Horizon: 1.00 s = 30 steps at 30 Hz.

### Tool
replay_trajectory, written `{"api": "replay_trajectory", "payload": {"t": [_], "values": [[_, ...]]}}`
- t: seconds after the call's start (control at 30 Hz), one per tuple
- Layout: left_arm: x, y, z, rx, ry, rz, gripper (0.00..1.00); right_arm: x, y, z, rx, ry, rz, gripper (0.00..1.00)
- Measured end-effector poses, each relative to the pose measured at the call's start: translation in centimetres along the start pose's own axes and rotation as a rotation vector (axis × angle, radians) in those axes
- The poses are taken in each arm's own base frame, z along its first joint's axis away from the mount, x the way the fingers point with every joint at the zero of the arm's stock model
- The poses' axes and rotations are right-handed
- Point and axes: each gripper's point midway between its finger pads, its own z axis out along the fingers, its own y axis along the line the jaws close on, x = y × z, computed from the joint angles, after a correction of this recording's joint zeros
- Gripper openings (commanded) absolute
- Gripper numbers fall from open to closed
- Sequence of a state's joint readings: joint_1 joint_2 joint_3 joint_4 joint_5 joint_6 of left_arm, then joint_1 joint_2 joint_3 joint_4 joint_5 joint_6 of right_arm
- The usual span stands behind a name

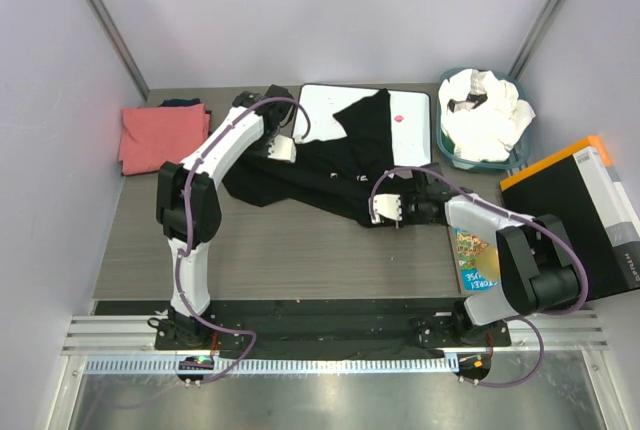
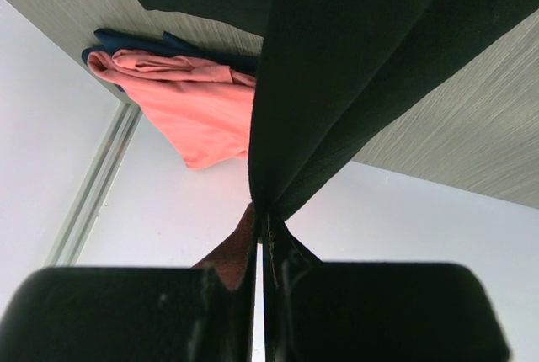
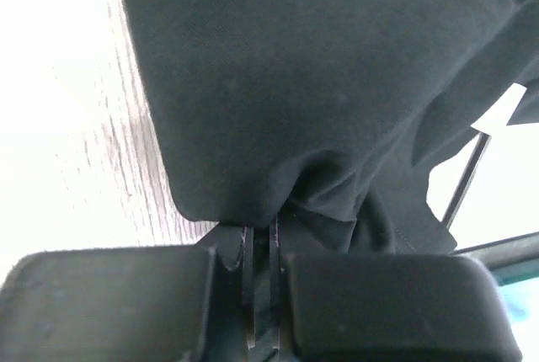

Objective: Fold and stack the t-shirts
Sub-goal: Flatten out the tshirt

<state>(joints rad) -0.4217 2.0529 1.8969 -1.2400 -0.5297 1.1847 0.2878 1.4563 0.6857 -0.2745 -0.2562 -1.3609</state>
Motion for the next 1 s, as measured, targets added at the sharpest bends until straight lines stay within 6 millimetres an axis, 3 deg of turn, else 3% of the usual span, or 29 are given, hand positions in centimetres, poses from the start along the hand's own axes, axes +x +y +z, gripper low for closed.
{"api": "replay_trajectory", "payload": {"t": [0.1,0.17,0.33,0.47,0.53,0.7,0.77,0.87,1.0], "values": [[0.1,0.0,0.1,0.003,-0.002,-0.004,0.00,0.0,0.0,-0.4,-0.046,0.023,0.009,0.01],[0.3,0.0,0.2,0.007,-0.002,-0.007,0.00,-0.5,-0.8,-1.7,-0.090,0.034,0.010,0.01],[0.6,-0.2,0.4,0.017,-0.002,-0.012,0.00,-4.1,-6.7,-8.2,-0.097,0.004,-0.063,0.01],[0.9,-0.2,0.6,0.021,-0.002,-0.017,0.00,-5.9,-8.3,-11.8,-0.162,-0.013,-0.118,0.01],[1.0,-0.2,0.6,0.023,-0.003,-0.018,0.00,-5.9,-8.1,-11.5,-0.216,-0.012,-0.122,0.01],[1.1,-0.2,0.7,0.026,-0.004,-0.021,0.00,-3.8,-4.3,-8.2,-0.441,0.023,-0.073,0.03],[1.1,-0.2,0.7,0.027,-0.004,-0.020,0.00,-3.0,-4.1,-7.0,-0.468,0.039,-0.047,0.06],[1.1,-0.3,0.7,0.029,-0.004,-0.019,0.00,-1.7,-5.4,-5.0,-0.442,0.063,-0.017,0.06],[1.0,-0.3,0.7,0.030,-0.007,-0.019,0.00,-0.7,-10.5,-3.1,-0.309,0.077,0.003,0.07]]}}
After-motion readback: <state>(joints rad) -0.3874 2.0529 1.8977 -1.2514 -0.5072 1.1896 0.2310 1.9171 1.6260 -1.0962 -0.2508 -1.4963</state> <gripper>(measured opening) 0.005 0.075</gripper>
